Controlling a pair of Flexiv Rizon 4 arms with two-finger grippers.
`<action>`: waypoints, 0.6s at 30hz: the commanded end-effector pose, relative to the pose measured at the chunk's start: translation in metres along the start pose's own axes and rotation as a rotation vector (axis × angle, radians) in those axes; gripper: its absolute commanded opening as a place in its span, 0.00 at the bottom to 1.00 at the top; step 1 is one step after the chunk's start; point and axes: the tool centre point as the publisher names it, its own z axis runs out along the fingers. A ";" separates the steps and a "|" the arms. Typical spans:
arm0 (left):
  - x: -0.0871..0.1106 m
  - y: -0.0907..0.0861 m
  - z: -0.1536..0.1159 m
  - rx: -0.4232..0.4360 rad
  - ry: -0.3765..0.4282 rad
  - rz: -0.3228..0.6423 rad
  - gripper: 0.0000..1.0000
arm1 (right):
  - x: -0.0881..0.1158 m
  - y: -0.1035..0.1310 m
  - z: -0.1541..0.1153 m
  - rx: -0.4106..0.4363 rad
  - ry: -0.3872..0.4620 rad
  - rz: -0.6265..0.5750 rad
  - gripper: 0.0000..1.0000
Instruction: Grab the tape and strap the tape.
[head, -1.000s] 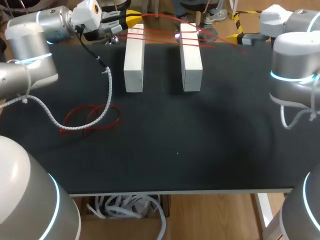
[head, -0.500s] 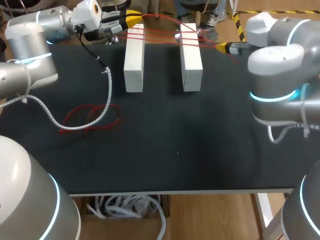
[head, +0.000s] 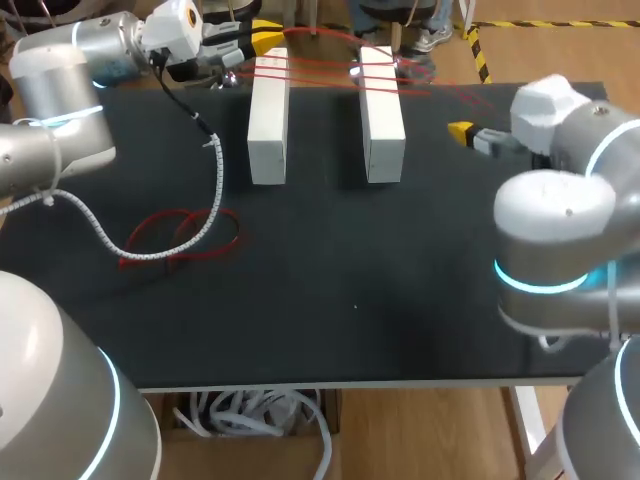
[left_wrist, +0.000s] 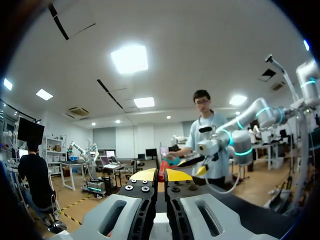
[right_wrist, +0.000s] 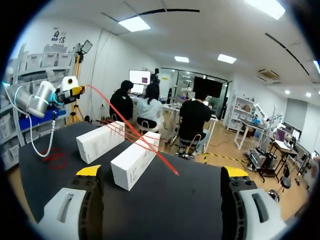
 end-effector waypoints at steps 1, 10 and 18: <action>0.001 0.001 0.000 0.002 -0.002 0.003 0.00 | 0.011 -0.013 -0.022 -0.169 -0.067 0.027 1.00; 0.001 0.001 0.000 0.002 -0.002 0.003 0.00 | 0.019 -0.027 -0.030 -0.150 -0.189 0.218 1.00; 0.001 0.001 0.000 0.002 -0.002 0.003 0.00 | 0.022 -0.033 -0.027 -0.035 -0.172 0.487 1.00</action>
